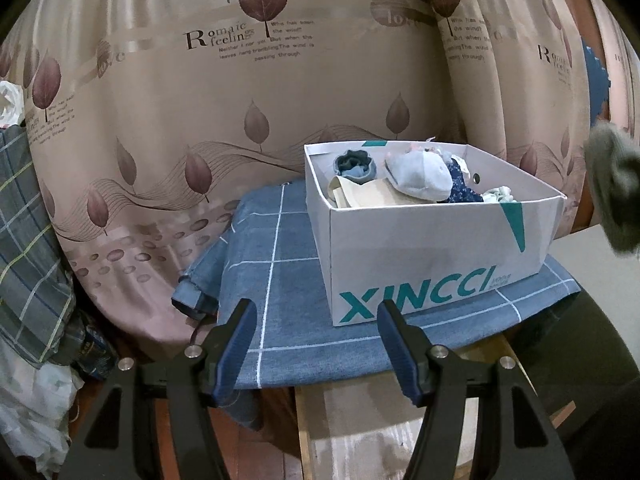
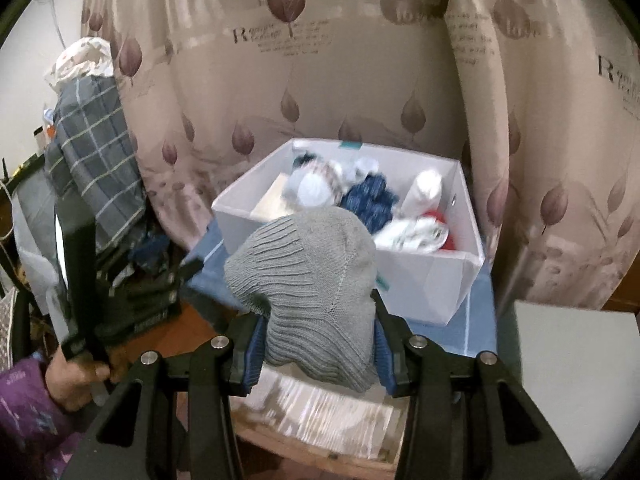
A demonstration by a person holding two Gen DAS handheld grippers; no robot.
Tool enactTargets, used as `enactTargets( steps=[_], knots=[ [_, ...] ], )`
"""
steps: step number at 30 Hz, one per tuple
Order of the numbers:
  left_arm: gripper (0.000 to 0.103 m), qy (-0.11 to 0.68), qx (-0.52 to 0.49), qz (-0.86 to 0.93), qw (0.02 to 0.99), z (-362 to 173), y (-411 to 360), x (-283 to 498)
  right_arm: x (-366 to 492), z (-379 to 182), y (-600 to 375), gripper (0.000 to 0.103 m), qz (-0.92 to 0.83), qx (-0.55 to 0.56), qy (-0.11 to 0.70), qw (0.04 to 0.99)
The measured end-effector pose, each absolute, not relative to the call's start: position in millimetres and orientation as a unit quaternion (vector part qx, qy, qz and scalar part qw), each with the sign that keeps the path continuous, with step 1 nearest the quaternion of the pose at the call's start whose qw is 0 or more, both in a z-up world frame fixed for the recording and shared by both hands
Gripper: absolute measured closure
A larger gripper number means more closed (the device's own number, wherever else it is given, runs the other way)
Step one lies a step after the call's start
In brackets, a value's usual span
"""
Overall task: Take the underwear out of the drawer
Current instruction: 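Carry the grey knit underwear with the right tool over the white box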
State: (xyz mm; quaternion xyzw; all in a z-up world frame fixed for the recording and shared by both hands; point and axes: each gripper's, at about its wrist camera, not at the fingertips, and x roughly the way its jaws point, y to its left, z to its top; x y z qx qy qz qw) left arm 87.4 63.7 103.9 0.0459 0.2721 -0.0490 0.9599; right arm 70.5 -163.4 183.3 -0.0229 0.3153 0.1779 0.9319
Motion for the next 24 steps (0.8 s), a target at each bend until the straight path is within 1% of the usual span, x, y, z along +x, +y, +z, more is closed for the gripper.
enactTargets(
  steps=[6,12,18,24],
  knots=[
    [0.038,0.275,0.044,-0.047,0.959,102.6,65.7,89.0,96.4,201.9,-170.2,0.061,0.161,-0.023,0.308,0.938],
    [0.037,0.271,0.045,-0.049,0.960,102.8,66.0,86.6,126.8,208.1,-180.2,0.061,0.138,-0.016,0.314,0.939],
    [0.035,0.264,0.053,-0.051,0.962,103.4,61.8,83.2,159.9,205.8,-191.4,0.061,0.117,-0.004,0.326,0.938],
    [0.034,0.261,0.056,-0.052,0.962,102.6,59.8,81.7,192.5,192.2,-194.3,0.061,0.105,0.007,0.347,0.932]
  ],
)
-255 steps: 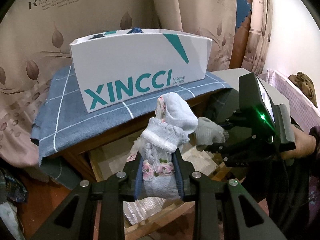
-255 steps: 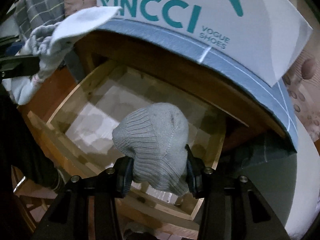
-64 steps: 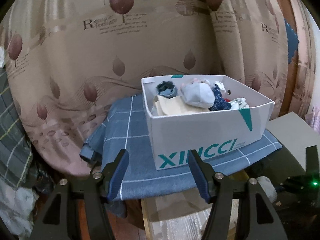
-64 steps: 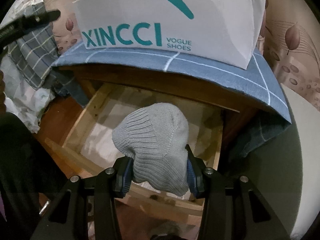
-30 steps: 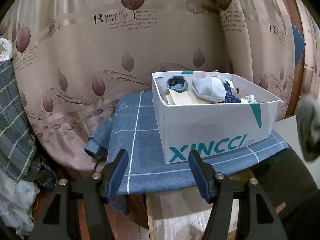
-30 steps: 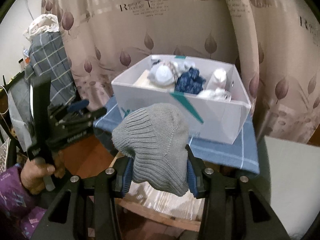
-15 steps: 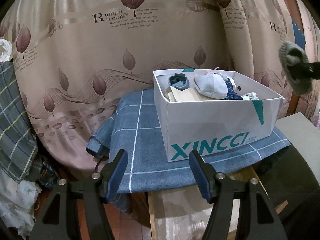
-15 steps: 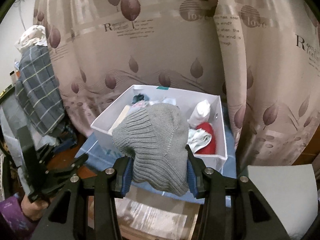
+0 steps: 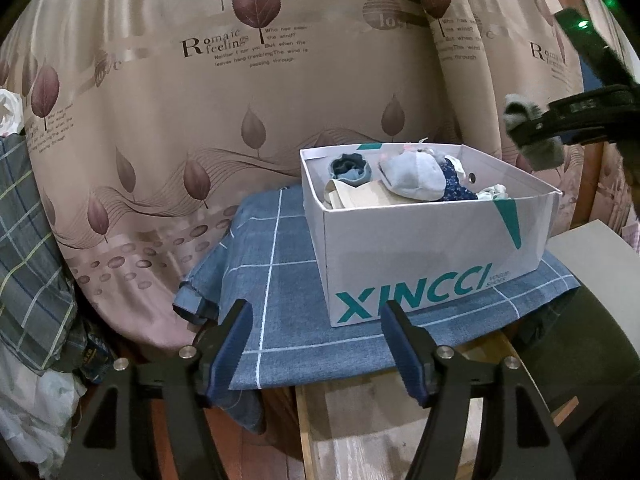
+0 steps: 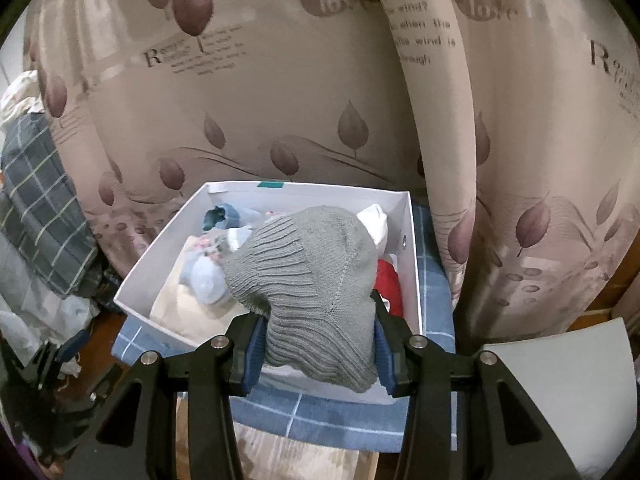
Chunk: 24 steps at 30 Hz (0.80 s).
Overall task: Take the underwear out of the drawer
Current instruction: 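Carry the grey knit underwear with the right tool over the white box, then lower the grey underwear into the white box and open the right tool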
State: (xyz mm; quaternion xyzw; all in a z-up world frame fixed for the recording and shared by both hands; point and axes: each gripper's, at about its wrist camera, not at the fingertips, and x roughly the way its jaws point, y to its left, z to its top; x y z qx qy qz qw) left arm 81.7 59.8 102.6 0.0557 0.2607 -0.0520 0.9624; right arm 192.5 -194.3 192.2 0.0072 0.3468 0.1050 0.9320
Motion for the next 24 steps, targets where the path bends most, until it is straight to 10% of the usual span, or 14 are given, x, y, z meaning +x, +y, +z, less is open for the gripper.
enactTargets(
  steps=[24],
  knots=[
    [0.034,0.277,0.041,-0.057,0.958,97.6,59.8,89.6,288.2,143.4,-188.9,0.060,0.073,0.007,0.424,0.903]
  ],
)
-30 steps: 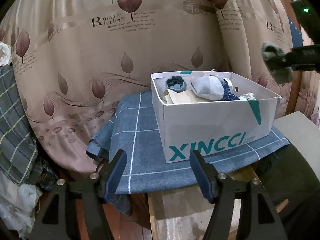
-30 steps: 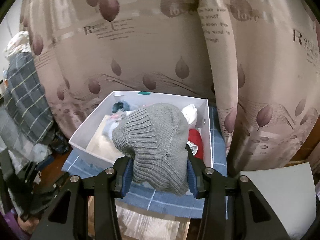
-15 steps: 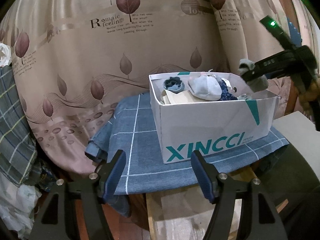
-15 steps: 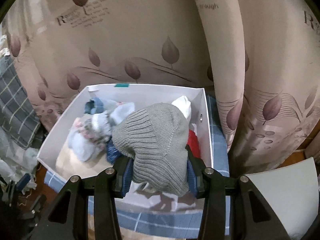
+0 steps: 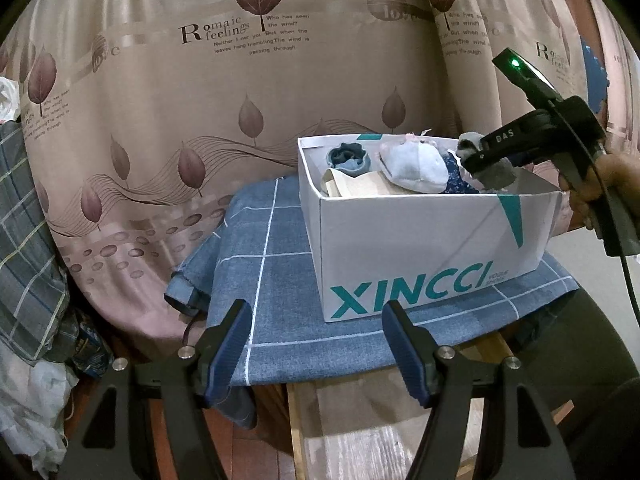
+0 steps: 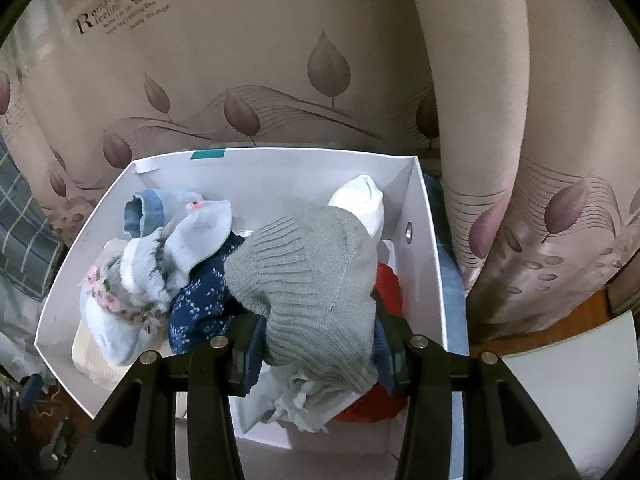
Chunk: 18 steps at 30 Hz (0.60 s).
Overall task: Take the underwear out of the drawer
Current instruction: 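Lower the grey underwear into the white box and open the right tool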
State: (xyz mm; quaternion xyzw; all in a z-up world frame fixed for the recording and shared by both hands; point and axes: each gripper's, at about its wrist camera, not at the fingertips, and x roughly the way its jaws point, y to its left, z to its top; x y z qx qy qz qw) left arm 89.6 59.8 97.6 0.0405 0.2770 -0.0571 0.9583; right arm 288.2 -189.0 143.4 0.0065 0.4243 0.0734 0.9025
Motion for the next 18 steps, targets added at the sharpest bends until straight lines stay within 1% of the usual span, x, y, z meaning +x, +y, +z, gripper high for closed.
enactTargets(
  steps=[11,13,18],
  knots=[
    [0.034,0.286,0.041,-0.055,0.956,95.0,60.0,91.7,297.6,136.7,-182.1,0.056,0.069,0.001,0.427,0.902],
    [0.034,0.286,0.041,-0.054,0.956,95.1,59.8,92.1,298.1,137.1,-182.2,0.052,0.069,0.005,0.425,0.903],
    [0.034,0.290,0.041,-0.054,0.955,93.6,59.8,94.7,298.0,136.3,-182.9,0.047,0.069,0.016,0.418,0.906]
  ],
)
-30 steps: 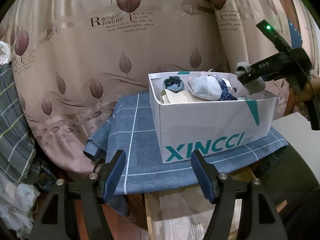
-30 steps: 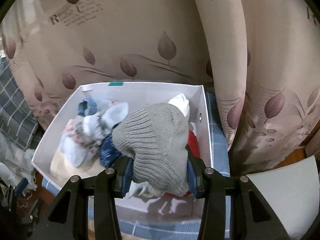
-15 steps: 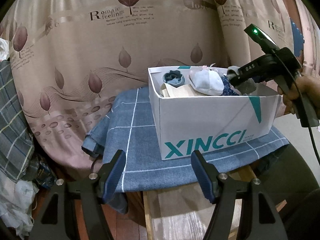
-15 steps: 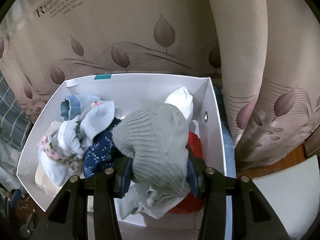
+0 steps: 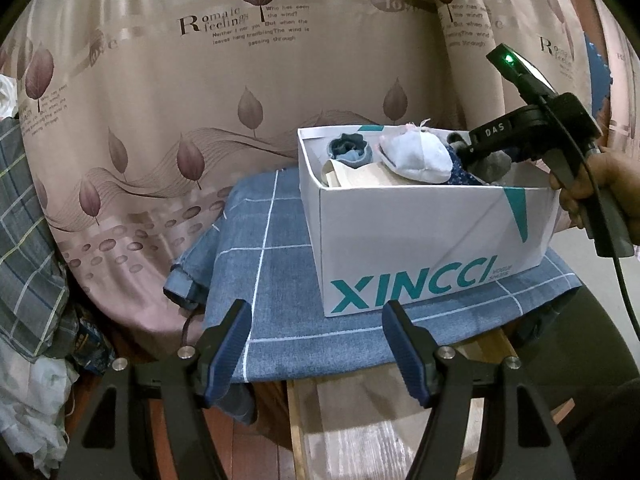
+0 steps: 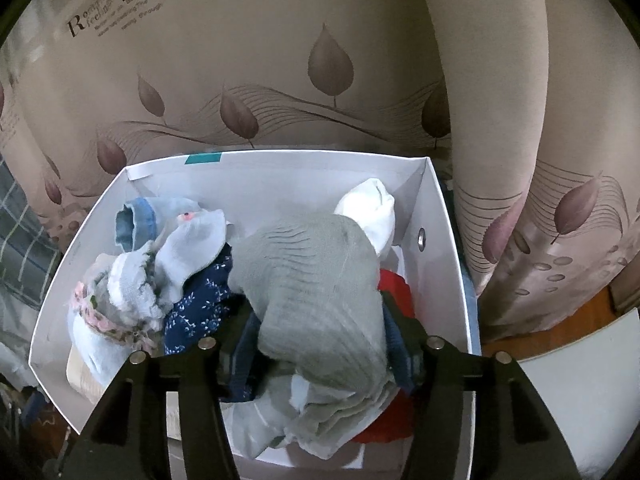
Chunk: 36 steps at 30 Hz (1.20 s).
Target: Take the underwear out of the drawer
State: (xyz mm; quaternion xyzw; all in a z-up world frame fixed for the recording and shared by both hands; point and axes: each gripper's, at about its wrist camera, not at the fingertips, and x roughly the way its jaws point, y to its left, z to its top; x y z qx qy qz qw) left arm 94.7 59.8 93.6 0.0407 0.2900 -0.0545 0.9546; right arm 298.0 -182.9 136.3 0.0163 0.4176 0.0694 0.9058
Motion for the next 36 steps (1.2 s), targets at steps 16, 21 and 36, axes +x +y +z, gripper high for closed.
enactTargets(
  steps=[16,21,36],
  knots=[
    [0.034,0.292,0.049,-0.052,0.954,90.8,56.5,96.6,248.8,156.7,-183.9,0.033,0.062,0.032,0.326,0.943],
    [0.034,0.288,0.050,-0.053,0.955,91.6,55.1,96.1,183.7,176.2,-172.1,0.017,0.062,0.018,0.232,0.971],
    [0.033,0.215,0.039,0.000,0.976,108.8,41.5,60.0,27.3,123.6,-160.6,0.001,0.026,0.052,0.133,0.989]
  ],
)
